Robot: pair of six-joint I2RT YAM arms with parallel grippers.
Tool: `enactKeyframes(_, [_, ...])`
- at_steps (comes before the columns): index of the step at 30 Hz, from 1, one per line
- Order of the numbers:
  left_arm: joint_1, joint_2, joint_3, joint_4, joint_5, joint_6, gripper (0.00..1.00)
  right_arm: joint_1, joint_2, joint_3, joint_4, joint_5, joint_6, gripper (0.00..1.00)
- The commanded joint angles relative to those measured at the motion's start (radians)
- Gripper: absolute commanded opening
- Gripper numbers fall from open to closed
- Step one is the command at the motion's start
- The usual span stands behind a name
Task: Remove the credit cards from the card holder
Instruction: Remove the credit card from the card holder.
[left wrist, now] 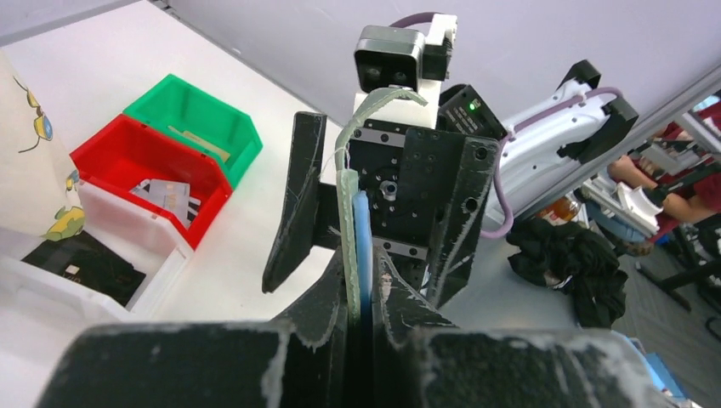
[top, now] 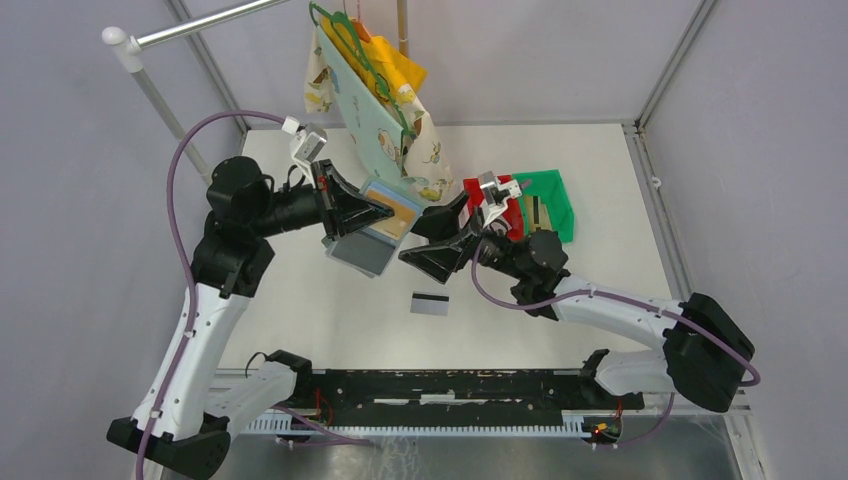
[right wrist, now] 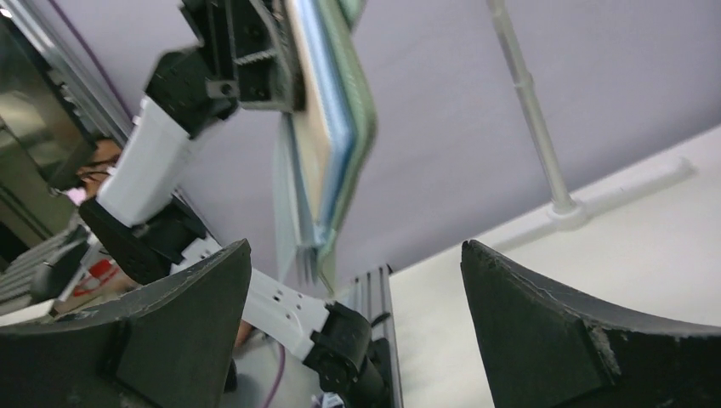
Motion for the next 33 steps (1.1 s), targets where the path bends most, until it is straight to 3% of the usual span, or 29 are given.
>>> enactKeyframes(1, [-0.003, -0.029, -0.036, 0.178, -0.03, -0.182, 0.02, 0.041, 0.052, 0.1, 0.211, 0.032, 0.082, 0.98])
enactKeyframes(3, [-0.003, -0.038, -0.047, 0.203, -0.03, -0.213, 0.02, 0.052, 0.088, 0.125, 0.231, 0.035, 0.112, 0.98])
enactKeyframes(5, [-0.002, -0.043, -0.049, 0.204, -0.028, -0.226, 0.02, 0.059, 0.121, 0.136, 0.294, 0.038, 0.148, 0.91])
enactKeyframes(8, [-0.003, -0.058, -0.058, 0.202, -0.026, -0.24, 0.02, 0.061, 0.167, 0.166, 0.326, 0.014, 0.209, 0.67])
enactKeyframes(13, [-0.002, -0.087, -0.03, 0.119, -0.051, -0.161, 0.02, 0.058, 0.183, 0.188, 0.295, -0.062, 0.256, 0.1])
enactKeyframes(14, [-0.002, -0.086, -0.014, 0.081, -0.071, -0.127, 0.09, 0.053, 0.168, 0.188, 0.245, -0.085, 0.237, 0.04])
enactKeyframes(15, [-0.002, -0.078, 0.008, 0.039, -0.083, -0.093, 0.22, 0.047, 0.15, 0.188, 0.187, -0.105, 0.205, 0.0])
enactKeyframes(16, [-0.003, -0.062, 0.037, -0.018, -0.073, -0.049, 0.44, 0.037, 0.129, 0.192, 0.102, -0.13, 0.17, 0.0])
enactKeyframes(17, [-0.002, -0.042, 0.072, -0.109, -0.042, 0.016, 0.59, 0.03, 0.11, 0.207, 0.019, -0.161, 0.119, 0.0])
enactKeyframes(19, [-0.003, -0.004, 0.127, -0.246, 0.033, 0.194, 0.68, 0.025, 0.091, 0.269, -0.234, -0.249, -0.017, 0.0])
enactKeyframes(21, [-0.003, 0.027, 0.168, -0.407, 0.09, 0.366, 0.68, 0.025, 0.097, 0.369, -0.513, -0.317, -0.164, 0.0])
enactKeyframes(25, [-0.003, 0.093, 0.187, -0.753, 0.187, 0.712, 0.6, 0.025, 0.126, 0.514, -0.879, -0.381, -0.383, 0.0])
enactKeyframes(29, [-0.004, 0.138, 0.149, -0.988, 0.212, 0.965, 0.57, 0.025, 0.169, 0.619, -1.065, -0.434, -0.486, 0.0])
enactKeyframes(33, [-0.004, 0.145, 0.144, -1.096, 0.238, 1.066, 0.53, 0.025, 0.214, 0.725, -1.266, -0.446, -0.611, 0.0])
